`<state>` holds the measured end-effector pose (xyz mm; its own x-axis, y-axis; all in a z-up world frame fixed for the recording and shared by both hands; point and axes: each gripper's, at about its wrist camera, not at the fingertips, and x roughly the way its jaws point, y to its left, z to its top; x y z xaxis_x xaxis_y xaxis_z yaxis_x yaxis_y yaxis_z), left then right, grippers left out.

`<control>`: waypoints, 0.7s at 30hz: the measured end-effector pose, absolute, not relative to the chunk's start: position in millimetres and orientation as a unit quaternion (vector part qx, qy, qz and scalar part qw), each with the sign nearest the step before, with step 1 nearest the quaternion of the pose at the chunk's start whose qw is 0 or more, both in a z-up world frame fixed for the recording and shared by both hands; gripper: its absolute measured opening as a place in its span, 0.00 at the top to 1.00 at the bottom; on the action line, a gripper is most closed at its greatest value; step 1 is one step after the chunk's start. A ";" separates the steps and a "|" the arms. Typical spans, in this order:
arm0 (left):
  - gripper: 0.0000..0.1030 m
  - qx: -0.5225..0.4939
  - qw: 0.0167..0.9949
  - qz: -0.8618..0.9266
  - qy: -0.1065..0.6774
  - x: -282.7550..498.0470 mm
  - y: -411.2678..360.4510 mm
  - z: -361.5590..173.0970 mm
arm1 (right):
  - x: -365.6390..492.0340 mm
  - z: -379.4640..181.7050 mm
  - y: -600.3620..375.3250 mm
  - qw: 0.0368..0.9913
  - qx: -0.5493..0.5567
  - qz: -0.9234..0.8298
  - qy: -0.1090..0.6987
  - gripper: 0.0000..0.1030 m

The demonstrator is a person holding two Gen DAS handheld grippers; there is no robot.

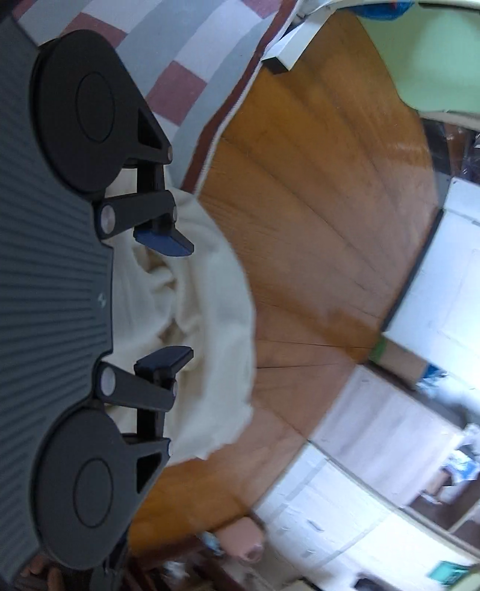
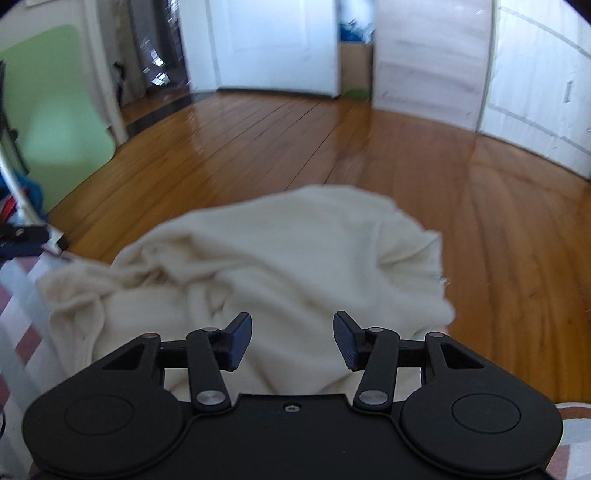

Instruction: Fold clothes

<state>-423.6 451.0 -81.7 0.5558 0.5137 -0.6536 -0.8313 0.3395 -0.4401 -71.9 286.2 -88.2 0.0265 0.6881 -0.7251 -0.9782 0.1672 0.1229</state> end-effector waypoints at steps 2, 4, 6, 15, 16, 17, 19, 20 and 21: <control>0.49 -0.403 0.791 0.409 0.210 -416.7 447.1 -96.1 | -74.3 -99.0 280.4 0.662 -0.219 0.622 0.357 0.47; 0.49 -0.420 0.786 0.405 0.207 -413.7 452.1 -107.0 | -86.6 -105.7 281.0 0.642 -0.225 0.637 0.362 0.47; 0.49 -0.430 0.779 0.410 0.200 -418.4 457.0 -114.2 | -104.0 -113.7 287.6 0.625 -0.249 0.650 0.353 0.47; 0.38 -0.491 0.735 0.384 0.267 -412.9 482.8 -155.9 | -157.3 -162.8 326.3 0.644 -0.392 0.609 0.245 0.87; 0.55 -0.495 0.732 0.382 0.270 -412.3 481.7 -160.5 | -158.8 -158.7 323.2 0.650 -0.397 0.610 0.219 0.88; 0.86 -0.492 0.734 0.379 0.276 -412.4 478.9 -161.6 | -154.6 -144.1 316.0 0.670 -0.372 0.609 0.207 0.89; 0.88 -0.466 0.739 0.386 0.296 -412.4 471.9 -155.8 | -138.5 -104.4 296.3 0.720 -0.318 0.585 0.197 0.90; 0.88 -0.451 0.745 0.391 0.300 -413.8 468.1 -148.9 | -130.2 -85.4 284.6 0.745 -0.302 0.567 0.183 0.90; 0.88 -0.441 0.750 0.393 0.297 -416.1 465.2 -142.0 | -121.9 -66.4 272.9 0.768 -0.285 0.547 0.170 0.90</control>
